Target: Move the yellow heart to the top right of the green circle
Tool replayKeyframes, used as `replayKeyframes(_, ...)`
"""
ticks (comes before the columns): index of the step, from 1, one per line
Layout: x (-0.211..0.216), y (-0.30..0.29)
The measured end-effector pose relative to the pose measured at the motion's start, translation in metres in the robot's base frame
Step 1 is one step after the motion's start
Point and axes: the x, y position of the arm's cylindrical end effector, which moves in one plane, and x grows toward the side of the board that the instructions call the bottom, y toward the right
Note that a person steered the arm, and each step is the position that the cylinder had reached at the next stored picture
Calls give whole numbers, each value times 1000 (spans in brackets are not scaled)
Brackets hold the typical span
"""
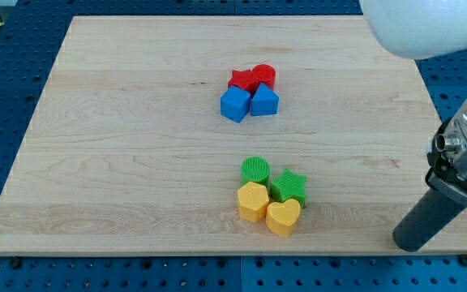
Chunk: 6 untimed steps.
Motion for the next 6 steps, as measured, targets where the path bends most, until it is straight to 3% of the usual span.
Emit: replayKeyframes(6,0,-15)
